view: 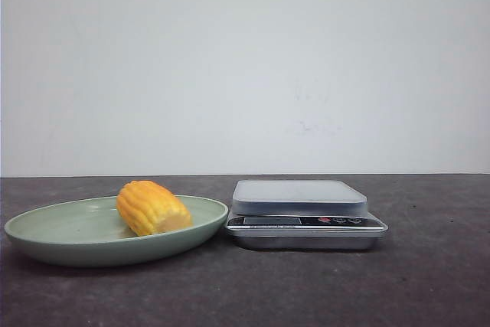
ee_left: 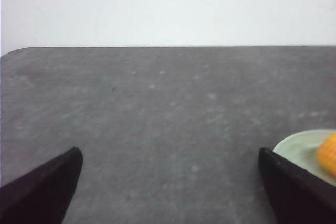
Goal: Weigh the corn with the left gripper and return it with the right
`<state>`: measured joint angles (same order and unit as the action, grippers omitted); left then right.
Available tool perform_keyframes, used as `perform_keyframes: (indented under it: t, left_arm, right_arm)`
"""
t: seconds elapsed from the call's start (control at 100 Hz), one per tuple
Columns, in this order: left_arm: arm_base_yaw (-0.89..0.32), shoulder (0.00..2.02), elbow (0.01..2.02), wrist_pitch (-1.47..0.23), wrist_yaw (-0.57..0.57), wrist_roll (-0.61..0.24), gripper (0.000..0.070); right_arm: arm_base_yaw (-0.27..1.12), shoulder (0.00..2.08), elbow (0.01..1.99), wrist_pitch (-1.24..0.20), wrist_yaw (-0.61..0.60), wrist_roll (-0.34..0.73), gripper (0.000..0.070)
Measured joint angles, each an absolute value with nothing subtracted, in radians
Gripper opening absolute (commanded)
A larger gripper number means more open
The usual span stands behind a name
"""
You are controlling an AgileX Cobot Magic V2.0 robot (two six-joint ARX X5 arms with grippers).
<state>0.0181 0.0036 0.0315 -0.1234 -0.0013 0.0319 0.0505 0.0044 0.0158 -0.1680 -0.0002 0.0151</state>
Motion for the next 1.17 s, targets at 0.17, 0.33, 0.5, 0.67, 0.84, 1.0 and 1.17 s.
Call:
perform_keyframes:
  t: [0.17,0.33,0.5,0.67,0.84,1.0,1.17]
  left_arm:
    - [0.025,0.004,0.031,-0.184,-0.002,0.061,0.07]
    - [0.025,0.004,0.031,-0.184,-0.004,0.078,0.07]
    - [0.025,0.004,0.031,-0.184,-0.002,0.056,0.07]
    - [0.025,0.004,0.031,-0.184,-0.002,0.036,0.07]
    - [0.025,0.004,0.031,-0.184,-0.002,0.034,0.07]
    - [0.025,0.004,0.031,-0.184,-0.002,0.034,0.07]
    - [0.025,0.004,0.031,-0.184,-0.002,0.034,0.07]
  right_arm:
    - [0.051,0.004,0.016,-0.168,0.0,0.015,0.0009]
    - [0.051,0.004,0.016,-0.168,-0.001,0.015,0.0009]
    - [0.051,0.004,0.016,-0.168,0.0,0.015,0.0009]
    - [0.05,0.004,0.016,-0.168,0.0,0.015,0.0009]
    - [0.051,0.004,0.016,-0.168,0.0,0.015,0.0009]
    - [0.051,0.004,0.016,-0.168,0.0,0.015,0.0009]
    - [0.051,0.004,0.016,-0.168,-0.001,0.015,0.0009]
